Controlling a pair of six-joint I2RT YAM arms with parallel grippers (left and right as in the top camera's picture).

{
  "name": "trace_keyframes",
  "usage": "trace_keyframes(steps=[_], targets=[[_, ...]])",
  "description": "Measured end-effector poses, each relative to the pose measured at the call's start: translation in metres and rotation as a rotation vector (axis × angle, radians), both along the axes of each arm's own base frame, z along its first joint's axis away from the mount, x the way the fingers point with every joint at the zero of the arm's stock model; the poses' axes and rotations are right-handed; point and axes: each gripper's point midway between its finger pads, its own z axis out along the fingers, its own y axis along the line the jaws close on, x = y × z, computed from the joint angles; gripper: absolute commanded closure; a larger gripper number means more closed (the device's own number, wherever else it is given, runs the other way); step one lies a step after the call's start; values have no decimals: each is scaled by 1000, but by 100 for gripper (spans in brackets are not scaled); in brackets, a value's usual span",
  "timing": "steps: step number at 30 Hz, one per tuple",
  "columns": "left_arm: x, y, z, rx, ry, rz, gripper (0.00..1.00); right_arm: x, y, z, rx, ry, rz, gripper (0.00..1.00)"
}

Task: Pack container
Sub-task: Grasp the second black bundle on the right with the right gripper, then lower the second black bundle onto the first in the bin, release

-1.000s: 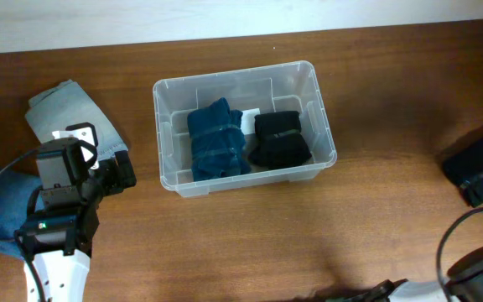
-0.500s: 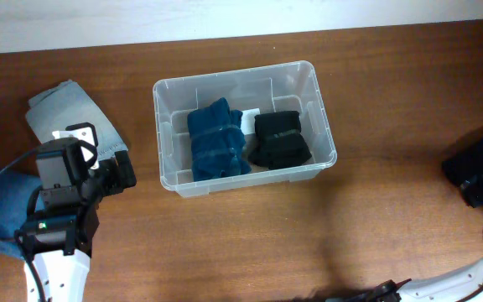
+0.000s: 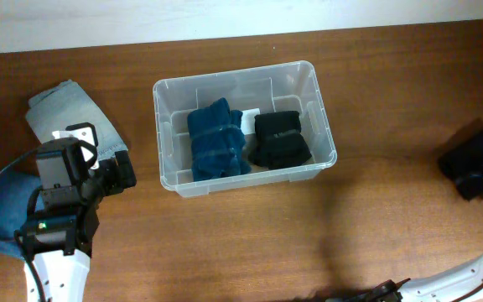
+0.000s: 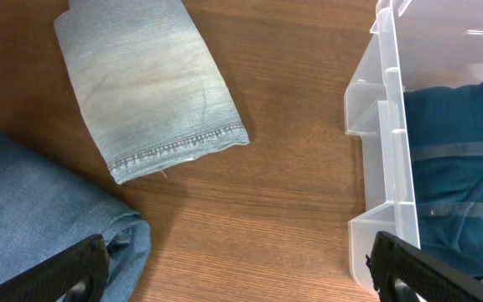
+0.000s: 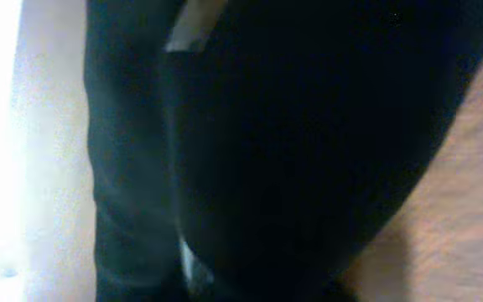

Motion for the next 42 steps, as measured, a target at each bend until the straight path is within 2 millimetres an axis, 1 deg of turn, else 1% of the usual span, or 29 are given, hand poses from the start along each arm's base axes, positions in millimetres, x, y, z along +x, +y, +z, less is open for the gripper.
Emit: trace_keyframes(steps=[4,7,8,10,11,12,13,14,15,16,17,19,21,22,23,24,25,26,28,29,30,33,35,37,38,39,40,42], targets=[[0,0,0,0,0,0,1,9,18,7,79,-25,31,86],[0,0,0,0,0,0,0,22,31,22,105,-23,72,87],[0,0,0,0,0,0,1,29,37,32,101,-24,93,87],[0,0,0,0,0,0,1,45,52,62,72,-37,149,87],[0,0,0,0,1,0,1,61,66,93,26,-63,204,86],[0,0,0,0,0,0,1,71,77,113,-8,-82,245,86],[0,0,0,0,0,0,1,81,93,139,-46,-105,293,87],[0,0,0,0,0,0,1,92,114,165,-82,-131,348,87],[0,0,0,0,0,0,1,101,140,191,-123,-165,414,87],[0,0,0,0,0,0,0,107,161,209,-151,-193,464,87],[0,0,0,0,0,0,1,114,191,231,-185,-232,537,87],[0,0,0,0,0,0,1,121,244,258,-218,-292,658,87],[0,0,0,0,0,0,1,121,304,273,-220,-337,798,87],[0,0,0,0,0,0,1,120,333,275,-205,-347,866,87],[0,0,0,0,0,0,1,120,351,274,-196,-347,908,87],[0,0,0,0,0,0,1,119,373,269,-188,-333,958,87],[0,0,0,0,0,0,1,119,390,263,-184,-313,992,87],[0,0,0,0,1,0,1,119,404,258,-184,-296,1018,87],[0,0,0,0,3,0,1,119,434,242,-182,-244,1076,87],[-1,0,0,0,3,0,1,120,443,235,-183,-225,1091,87],[-1,0,0,0,3,0,1,120,455,226,-181,-198,1115,87],[-1,0,0,0,3,0,1,120,481,197,-174,-124,1172,87],[-1,0,0,0,3,0,1,120,495,175,-164,-68,1204,88],[-1,0,0,0,3,0,1,121,503,155,-152,-17,1224,87],[-1,0,0,0,3,0,0,121,504,147,-148,1,1227,66],[-1,0,0,0,3,0,1,123,505,137,-143,28,1228,30],[-1,0,0,0,3,0,1,124,504,130,-143,47,1222,0],[-1,0,0,0,3,0,0,128,500,120,-163,70,1211,1]])
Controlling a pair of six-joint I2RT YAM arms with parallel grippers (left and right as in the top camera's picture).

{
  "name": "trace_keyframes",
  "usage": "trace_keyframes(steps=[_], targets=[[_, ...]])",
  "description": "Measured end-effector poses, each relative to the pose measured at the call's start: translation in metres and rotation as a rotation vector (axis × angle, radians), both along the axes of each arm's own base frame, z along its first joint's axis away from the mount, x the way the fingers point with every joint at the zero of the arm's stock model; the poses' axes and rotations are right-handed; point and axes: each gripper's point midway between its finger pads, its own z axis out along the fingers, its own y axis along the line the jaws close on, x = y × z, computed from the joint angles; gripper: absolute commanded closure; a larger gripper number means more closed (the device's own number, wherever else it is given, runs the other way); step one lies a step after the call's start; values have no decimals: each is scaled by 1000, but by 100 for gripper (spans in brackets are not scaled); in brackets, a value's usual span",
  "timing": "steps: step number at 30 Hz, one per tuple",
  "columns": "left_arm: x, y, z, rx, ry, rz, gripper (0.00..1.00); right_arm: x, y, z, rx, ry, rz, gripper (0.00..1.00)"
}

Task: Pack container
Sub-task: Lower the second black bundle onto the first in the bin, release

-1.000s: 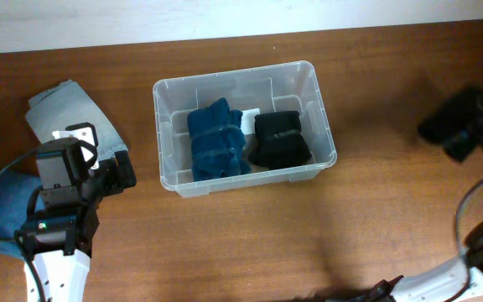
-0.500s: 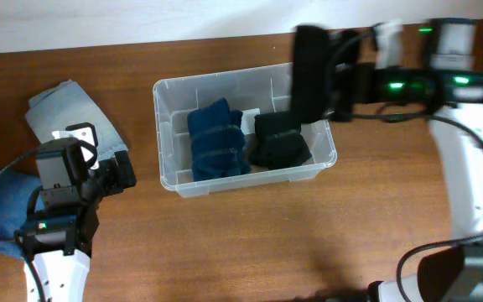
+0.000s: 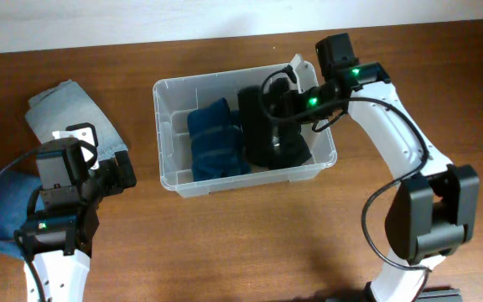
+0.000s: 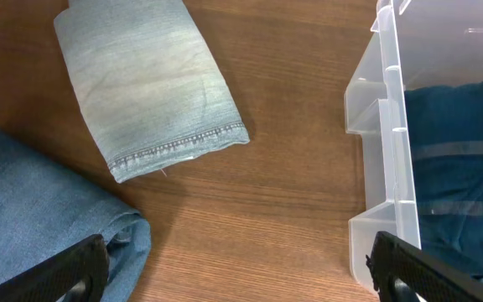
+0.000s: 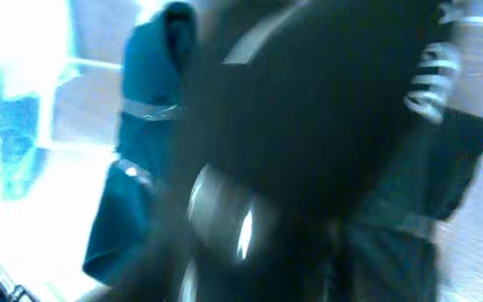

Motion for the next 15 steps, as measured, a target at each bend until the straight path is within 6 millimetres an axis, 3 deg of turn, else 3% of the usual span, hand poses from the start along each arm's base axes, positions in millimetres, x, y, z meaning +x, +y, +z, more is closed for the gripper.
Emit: trace_keyframes(steps=[7,9,11,15], targets=[[0,0,0,0,0,0,1,1,-13,3,-89,-14,-5,1],[0,0,0,0,0,0,1,2,-18,22,-121,-50,-9,2],[0,0,0,0,0,0,1,7,-31,80,-163,-192,-37,1],[-1,3,-1,6,4,10,1,-5,-60,142,-184,-320,-109,2]])
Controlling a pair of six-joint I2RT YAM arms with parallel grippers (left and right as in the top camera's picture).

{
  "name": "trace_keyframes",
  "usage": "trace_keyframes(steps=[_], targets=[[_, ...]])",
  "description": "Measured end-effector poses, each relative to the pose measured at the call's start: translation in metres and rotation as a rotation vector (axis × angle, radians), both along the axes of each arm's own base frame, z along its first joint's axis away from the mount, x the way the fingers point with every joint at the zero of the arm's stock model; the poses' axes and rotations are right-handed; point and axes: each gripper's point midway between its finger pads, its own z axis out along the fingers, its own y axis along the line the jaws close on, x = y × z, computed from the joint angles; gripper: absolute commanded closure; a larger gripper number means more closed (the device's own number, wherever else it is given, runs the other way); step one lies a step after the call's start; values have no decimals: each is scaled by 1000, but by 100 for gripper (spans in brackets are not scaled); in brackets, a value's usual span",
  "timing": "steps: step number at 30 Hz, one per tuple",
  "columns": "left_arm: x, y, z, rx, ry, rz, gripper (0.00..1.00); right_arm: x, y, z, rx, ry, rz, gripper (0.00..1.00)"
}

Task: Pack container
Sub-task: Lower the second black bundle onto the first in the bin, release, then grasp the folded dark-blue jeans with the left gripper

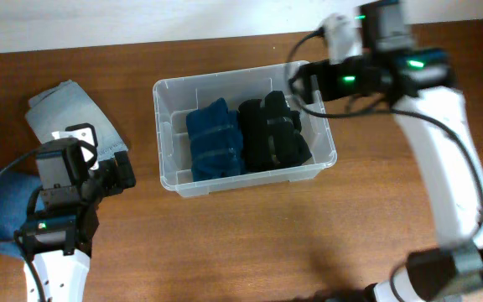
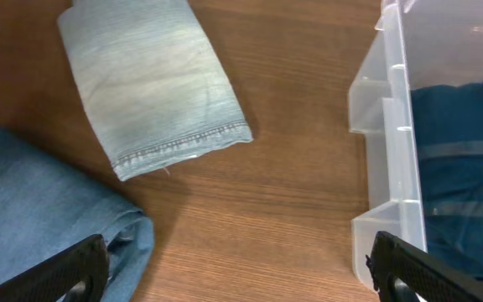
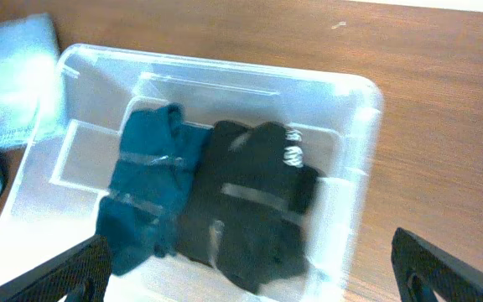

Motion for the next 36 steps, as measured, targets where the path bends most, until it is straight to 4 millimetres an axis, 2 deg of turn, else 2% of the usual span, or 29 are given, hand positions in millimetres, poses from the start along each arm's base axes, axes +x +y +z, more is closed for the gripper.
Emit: trace_keyframes(steps=[1,3,5,8,10,12,15,18,24,27,29,32,36], targets=[[0,2,0,-1,-1,9,1,-6,-14,9,-6,-6,-32,1],[-2,14,0,0,1,52,1,-15,-43,11,-18,20,-105,1],[-7,34,-1,-10,5,128,1,-19,-70,0,-27,75,-174,2],[-23,77,-3,-41,8,293,1,-22,-103,-26,-33,164,-256,1],[-37,110,-4,-76,-1,415,1,-24,-118,-41,-32,211,-294,1],[-54,135,-6,-120,-1,528,1,-26,-126,-50,-33,237,-316,1],[-85,166,-19,-200,30,722,0,-28,-129,-53,-34,247,-324,1],[-104,185,-41,-281,85,851,0,-28,-129,-53,-34,246,-323,2],[-111,203,-104,-427,239,950,0,-28,-129,-53,-34,247,-324,2],[-115,206,-139,-514,323,983,1,-28,-129,-53,-33,248,-324,2],[-121,207,-154,-554,362,1006,1,-28,-129,-53,-33,248,-324,2],[-130,212,-166,-590,382,1042,1,-28,-129,-53,-33,248,-324,2],[-135,226,-169,-591,347,1066,0,-28,-129,-53,-33,248,-324,1]])
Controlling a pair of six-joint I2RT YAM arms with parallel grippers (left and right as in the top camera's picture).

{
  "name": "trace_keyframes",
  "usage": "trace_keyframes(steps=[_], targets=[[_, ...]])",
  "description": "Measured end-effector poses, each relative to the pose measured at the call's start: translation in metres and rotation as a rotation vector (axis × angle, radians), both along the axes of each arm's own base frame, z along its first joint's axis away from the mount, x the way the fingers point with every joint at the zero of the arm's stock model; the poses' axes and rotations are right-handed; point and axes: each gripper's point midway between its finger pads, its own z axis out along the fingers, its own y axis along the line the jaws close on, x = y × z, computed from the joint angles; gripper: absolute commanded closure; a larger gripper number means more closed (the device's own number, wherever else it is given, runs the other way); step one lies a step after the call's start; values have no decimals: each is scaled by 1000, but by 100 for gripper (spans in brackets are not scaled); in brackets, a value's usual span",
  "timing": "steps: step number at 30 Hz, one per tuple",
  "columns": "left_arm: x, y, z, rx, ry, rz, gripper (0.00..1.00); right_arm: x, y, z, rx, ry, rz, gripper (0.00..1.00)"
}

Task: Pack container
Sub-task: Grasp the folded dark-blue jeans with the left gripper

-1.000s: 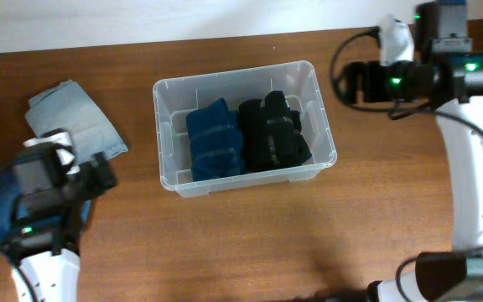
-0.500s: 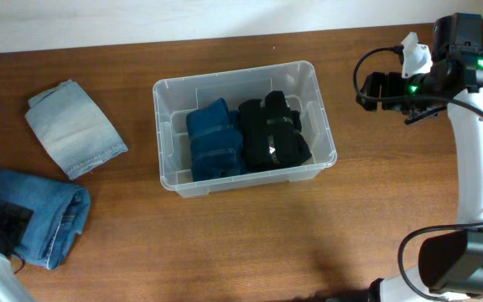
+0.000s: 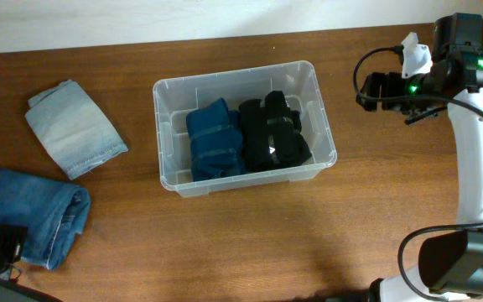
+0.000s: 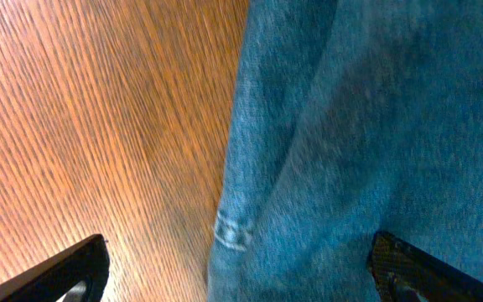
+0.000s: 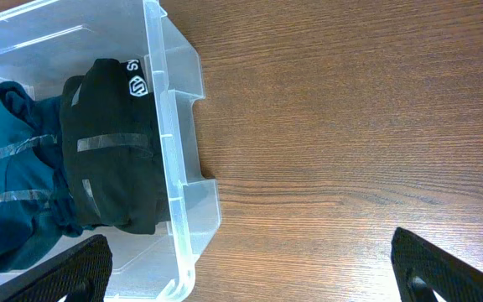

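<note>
A clear plastic container [image 3: 162, 134] stands mid-table. Inside lie a folded teal garment [image 3: 215, 141] and, right of it, folded black garments [image 3: 273, 138]; the right wrist view shows the black fold [image 5: 107, 151] against the container's right wall [image 5: 183, 168]. Dark blue jeans [image 3: 36, 210] lie at the front left. My left gripper [image 3: 0, 245] hangs open right over the jeans [image 4: 334, 143], denim filling the space between its fingertips [image 4: 65, 273]. My right gripper [image 5: 250, 273] is open and empty over bare wood, right of the container.
Folded light-blue jeans [image 3: 75, 127] lie at the far left, behind the dark jeans. The wooden table [image 3: 250, 243] runs to a pale wall at the back. The right arm [image 3: 476, 151] reaches in along the right edge.
My left gripper was between the light jeans and the container; now it is at the front-left corner over the dark jeans. My right gripper has moved from above the container to its right.
My right gripper was at the right table edge against a black garment, while the container held a teal and a black fold. Then it was inside the container with that garment. Then the garment lay beside the teal one and the gripper was open above; now both arms stand elsewhere.
</note>
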Motion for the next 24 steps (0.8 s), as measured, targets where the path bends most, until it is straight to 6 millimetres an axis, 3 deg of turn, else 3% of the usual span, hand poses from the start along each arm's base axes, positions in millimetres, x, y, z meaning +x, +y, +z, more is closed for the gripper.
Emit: trace_keyframes(steps=[6,13,24], targets=[[21,10,-3,25,-98,-75,1,0,0,0,-1,-1,0,2],[41,7,2,23,-201,-160,1,0,0,0,-2,-1,3,2],[37,-5,-10,-61,-182,-144,1,0,0,0,-5,-3,10,2]])
